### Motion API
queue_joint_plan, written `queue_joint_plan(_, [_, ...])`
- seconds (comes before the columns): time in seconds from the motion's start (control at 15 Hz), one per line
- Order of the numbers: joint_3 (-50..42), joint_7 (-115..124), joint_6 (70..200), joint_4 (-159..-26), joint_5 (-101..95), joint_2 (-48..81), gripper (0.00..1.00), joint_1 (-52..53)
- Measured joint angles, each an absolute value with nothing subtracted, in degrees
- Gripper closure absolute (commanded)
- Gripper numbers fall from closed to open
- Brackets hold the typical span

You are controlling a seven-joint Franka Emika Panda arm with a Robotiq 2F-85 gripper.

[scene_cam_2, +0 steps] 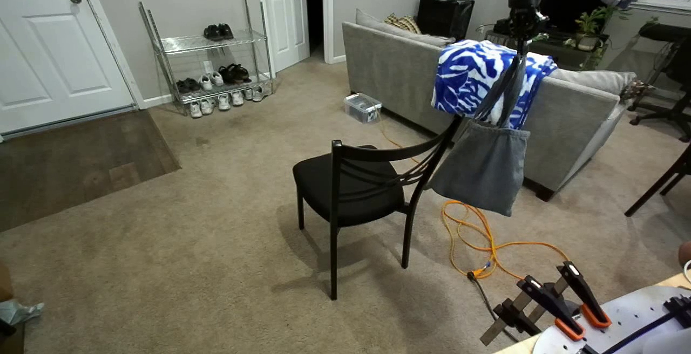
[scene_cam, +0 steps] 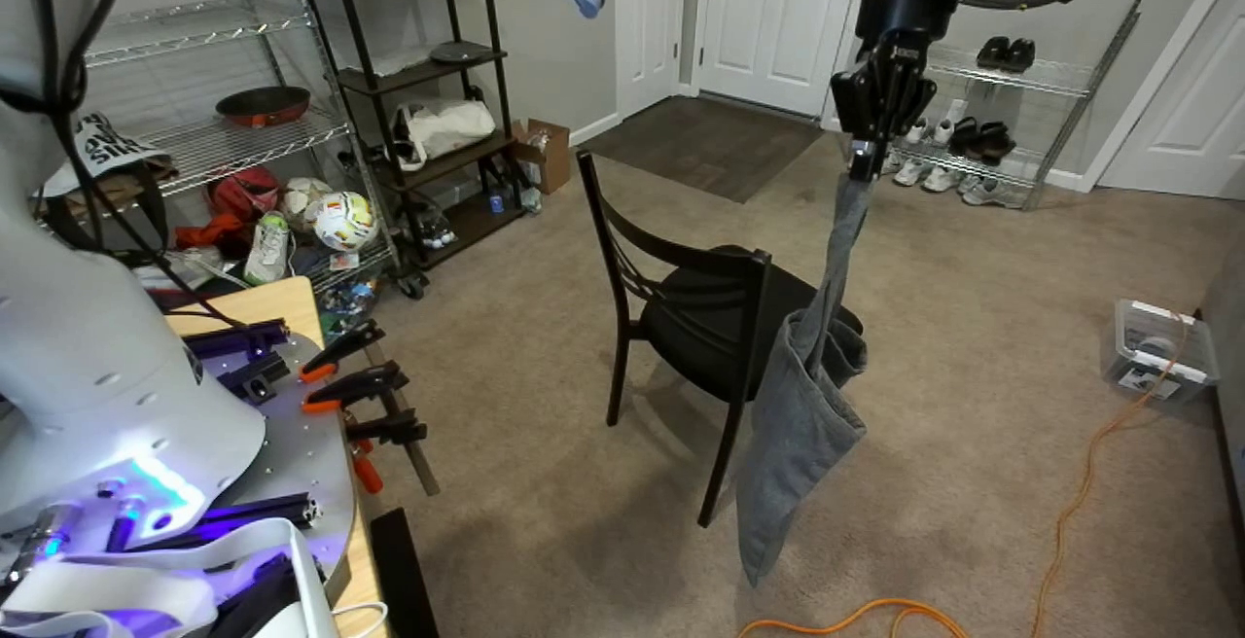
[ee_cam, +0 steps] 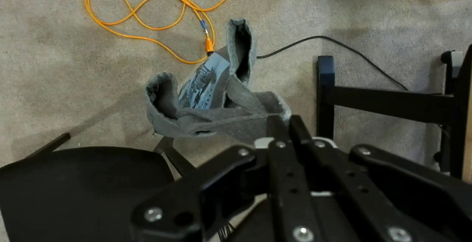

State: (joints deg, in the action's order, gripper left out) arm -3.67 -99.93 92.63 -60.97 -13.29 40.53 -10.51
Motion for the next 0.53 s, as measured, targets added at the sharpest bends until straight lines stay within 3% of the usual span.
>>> queue_joint_plan(0.53, [-3.0, -98.3, 85.6, -45.1, -11.7, 50.0, 0.98, -10.7])
